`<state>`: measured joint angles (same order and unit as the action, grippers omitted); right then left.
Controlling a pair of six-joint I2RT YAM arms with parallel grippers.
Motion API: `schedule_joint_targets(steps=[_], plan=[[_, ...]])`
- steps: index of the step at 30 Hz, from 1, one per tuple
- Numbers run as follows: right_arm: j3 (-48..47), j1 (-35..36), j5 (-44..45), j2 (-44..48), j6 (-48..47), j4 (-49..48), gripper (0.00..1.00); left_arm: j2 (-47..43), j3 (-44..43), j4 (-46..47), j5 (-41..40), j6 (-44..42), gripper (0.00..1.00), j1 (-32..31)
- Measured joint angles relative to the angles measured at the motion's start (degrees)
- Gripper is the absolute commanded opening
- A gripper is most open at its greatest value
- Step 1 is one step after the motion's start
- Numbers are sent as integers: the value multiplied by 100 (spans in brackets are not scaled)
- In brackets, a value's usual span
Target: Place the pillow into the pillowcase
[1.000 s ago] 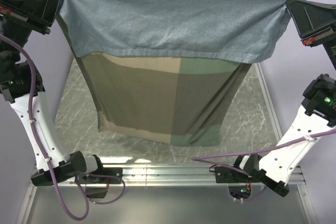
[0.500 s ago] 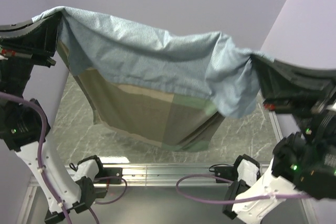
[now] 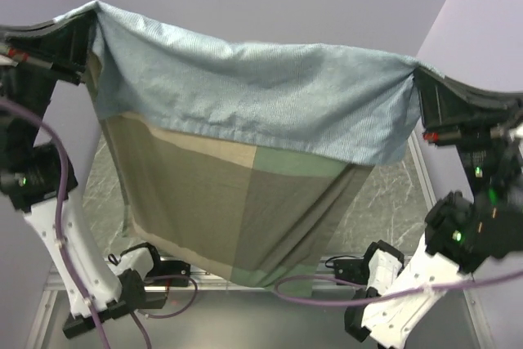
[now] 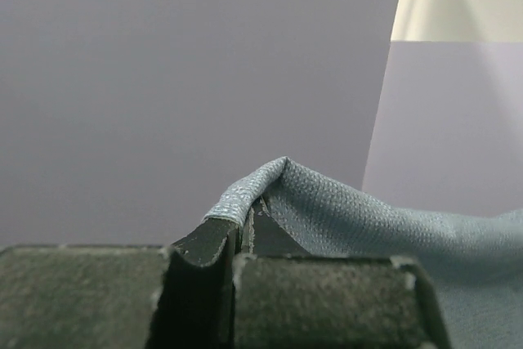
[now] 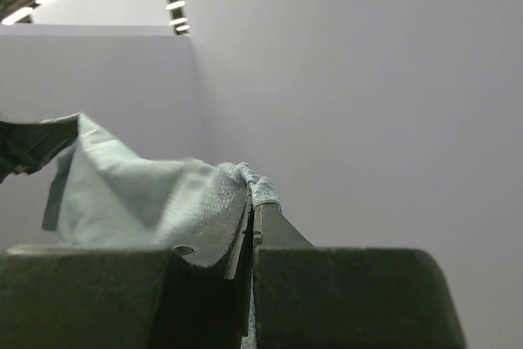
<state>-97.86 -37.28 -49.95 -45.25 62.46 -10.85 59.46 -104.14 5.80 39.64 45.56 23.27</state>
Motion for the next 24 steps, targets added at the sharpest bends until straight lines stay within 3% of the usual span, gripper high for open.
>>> schedule_joint_targets(steps=[4,7,13,16,20,22,23,24], plan=[[1255,118,-85,-2,-361,186,0,483,627,227,365,195,1,-466],[2155,595,33,-13,-1084,654,0,1016,1060,74,507,-83,0,-1239],[3840,1497,1469,50,-3254,1473,0,2455,1665,-660,-44,-1169,1,-2352],[4583,1596,2133,-188,-4131,1582,0,3574,1443,-957,-98,-1521,1,-2752],[5145,1655,2830,-977,-5075,1628,0,5324,299,-1360,-107,-1860,1,-3139],[5278,1676,3045,-1314,-5480,1665,0,6312,-621,-1705,-79,-2002,12,-3285],[5320,1687,3139,-1429,-5685,1696,0,6675,-1027,-1875,-66,-2072,23,-3329],[5331,1690,3292,-1510,-5895,1781,0,7005,-1419,-1969,-160,-2164,50,-3357]])
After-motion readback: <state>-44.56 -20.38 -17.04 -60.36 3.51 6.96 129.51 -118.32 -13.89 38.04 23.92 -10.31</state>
